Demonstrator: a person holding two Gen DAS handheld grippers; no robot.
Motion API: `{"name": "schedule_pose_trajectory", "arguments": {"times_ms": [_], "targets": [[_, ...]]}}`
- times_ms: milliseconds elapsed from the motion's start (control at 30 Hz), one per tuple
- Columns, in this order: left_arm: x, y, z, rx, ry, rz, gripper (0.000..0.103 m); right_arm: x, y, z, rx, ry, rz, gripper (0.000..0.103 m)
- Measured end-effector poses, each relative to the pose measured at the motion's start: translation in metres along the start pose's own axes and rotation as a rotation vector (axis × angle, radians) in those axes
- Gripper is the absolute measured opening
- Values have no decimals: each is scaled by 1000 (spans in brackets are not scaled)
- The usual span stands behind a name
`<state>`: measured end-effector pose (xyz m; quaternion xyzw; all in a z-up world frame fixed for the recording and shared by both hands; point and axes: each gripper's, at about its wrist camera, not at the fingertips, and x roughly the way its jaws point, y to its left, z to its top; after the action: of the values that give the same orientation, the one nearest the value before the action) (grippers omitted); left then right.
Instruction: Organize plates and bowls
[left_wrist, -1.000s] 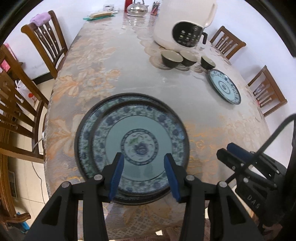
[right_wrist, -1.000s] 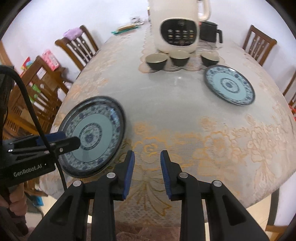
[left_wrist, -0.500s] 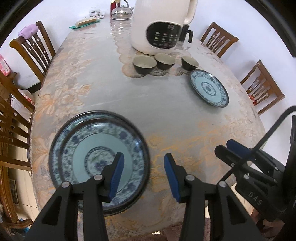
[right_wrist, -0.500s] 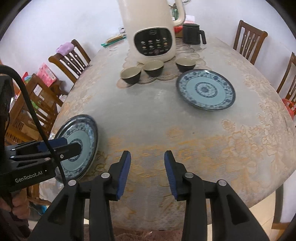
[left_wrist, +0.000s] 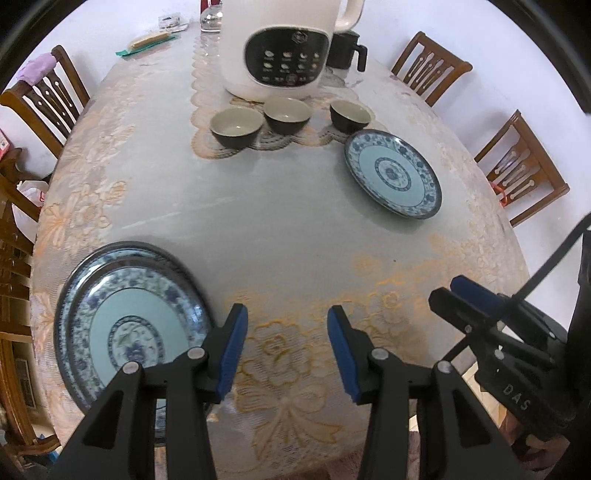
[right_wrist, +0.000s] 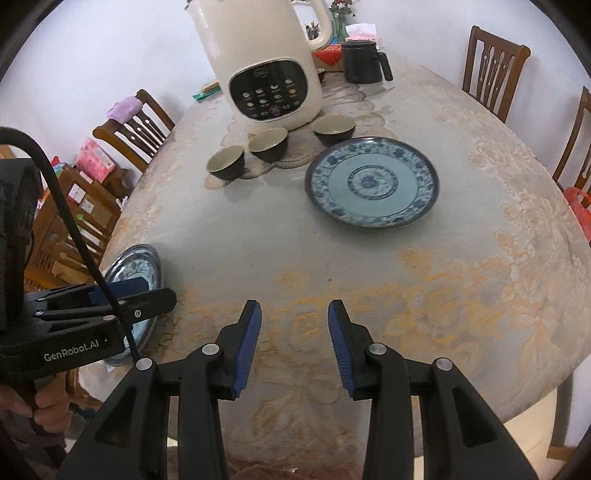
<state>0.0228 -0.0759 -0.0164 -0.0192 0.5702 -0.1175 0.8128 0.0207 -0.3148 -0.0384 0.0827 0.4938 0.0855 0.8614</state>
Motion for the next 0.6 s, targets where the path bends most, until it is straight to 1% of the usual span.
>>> {"name": "schedule_pose_trajectory", "arguments": {"times_ms": [100, 300, 433, 467, 500, 600], "targets": [[5, -10, 6, 0, 29, -3, 47, 1, -15, 7, 0, -10, 6, 39], [8, -26, 20, -19, 45, 10, 47, 0, -46, 27, 31, -39, 28, 39], [13, -36, 31, -41, 36, 22, 47, 1, -66, 38, 43, -49, 31, 40], [14, -40, 34, -46, 29, 24, 47, 1, -71, 40, 44, -49, 30, 42], [15, -42, 36, -50, 25, 26, 47, 2, -78, 42, 48, -47, 29, 44], [20, -50, 41, -66, 21, 23, 47, 5, -91, 47, 51, -34, 29, 44]]}}
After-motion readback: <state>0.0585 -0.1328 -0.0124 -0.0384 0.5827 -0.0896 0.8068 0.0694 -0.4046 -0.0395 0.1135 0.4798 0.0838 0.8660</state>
